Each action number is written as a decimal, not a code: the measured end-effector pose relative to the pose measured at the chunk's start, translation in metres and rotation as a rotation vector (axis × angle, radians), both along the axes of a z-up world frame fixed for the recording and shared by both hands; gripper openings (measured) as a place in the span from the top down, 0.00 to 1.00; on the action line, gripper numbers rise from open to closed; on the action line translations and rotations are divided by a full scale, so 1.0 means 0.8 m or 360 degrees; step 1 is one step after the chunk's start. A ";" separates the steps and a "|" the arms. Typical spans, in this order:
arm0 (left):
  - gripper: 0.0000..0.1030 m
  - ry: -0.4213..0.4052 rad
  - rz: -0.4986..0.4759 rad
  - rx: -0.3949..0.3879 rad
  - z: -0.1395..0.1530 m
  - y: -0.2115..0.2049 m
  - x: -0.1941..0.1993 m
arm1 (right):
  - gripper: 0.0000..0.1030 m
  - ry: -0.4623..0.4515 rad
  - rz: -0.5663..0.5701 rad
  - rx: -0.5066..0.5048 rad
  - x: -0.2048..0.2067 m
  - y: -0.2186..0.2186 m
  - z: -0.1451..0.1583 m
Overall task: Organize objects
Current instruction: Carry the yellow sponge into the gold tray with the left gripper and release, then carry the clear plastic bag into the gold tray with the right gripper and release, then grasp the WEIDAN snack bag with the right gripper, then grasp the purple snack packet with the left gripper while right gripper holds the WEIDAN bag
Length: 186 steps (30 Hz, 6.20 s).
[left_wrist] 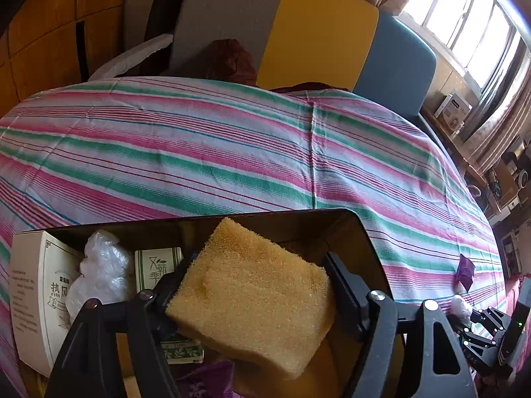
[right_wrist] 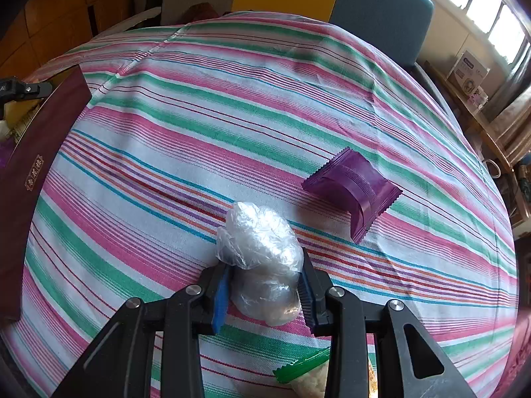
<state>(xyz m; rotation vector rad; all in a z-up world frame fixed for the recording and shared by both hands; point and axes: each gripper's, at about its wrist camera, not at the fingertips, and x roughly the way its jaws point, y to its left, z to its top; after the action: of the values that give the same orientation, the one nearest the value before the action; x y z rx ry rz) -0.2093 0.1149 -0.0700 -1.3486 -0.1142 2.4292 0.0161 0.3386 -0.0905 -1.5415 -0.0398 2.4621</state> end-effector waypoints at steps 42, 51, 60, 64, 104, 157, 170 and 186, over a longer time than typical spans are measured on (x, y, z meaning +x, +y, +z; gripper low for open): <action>0.21 0.0413 -0.0052 -0.0274 0.070 -0.036 0.216 | 0.67 0.0016 0.0023 0.0073 0.003 -0.009 0.000; 0.21 0.0355 0.0009 -0.0236 0.066 -0.076 0.214 | 0.67 0.0060 -0.0029 0.0001 0.003 -0.029 0.034; 0.22 0.0328 0.0232 -0.0184 0.070 -0.149 0.208 | 0.67 0.0332 0.0472 -0.0177 -0.030 -0.211 0.121; 0.22 0.0308 0.0263 -0.0167 0.065 -0.166 0.207 | 0.67 0.0259 0.0637 -0.0147 -0.066 -0.286 0.108; 0.22 0.0343 -0.0183 -0.0274 0.065 -0.045 0.247 | 0.14 0.0263 0.0139 -0.0162 0.046 -0.070 0.096; 0.22 0.0247 -0.0893 -0.0334 0.044 0.254 0.264 | 0.54 -0.0149 -0.0707 -0.0282 0.111 0.166 0.001; 0.23 0.0148 -0.0942 -0.0245 0.022 0.353 0.201 | 0.51 -0.0148 -0.0753 -0.0327 0.118 0.167 0.002; 0.36 0.0104 -0.0920 -0.0367 -0.044 0.460 0.133 | 0.39 -0.0145 -0.0725 -0.0349 0.120 0.153 0.006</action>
<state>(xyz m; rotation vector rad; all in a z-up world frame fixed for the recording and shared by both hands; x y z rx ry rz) -0.1031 0.4828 -0.1048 -1.1798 0.5163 2.0258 0.1122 0.4612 -0.0856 -1.5373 0.5229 2.0877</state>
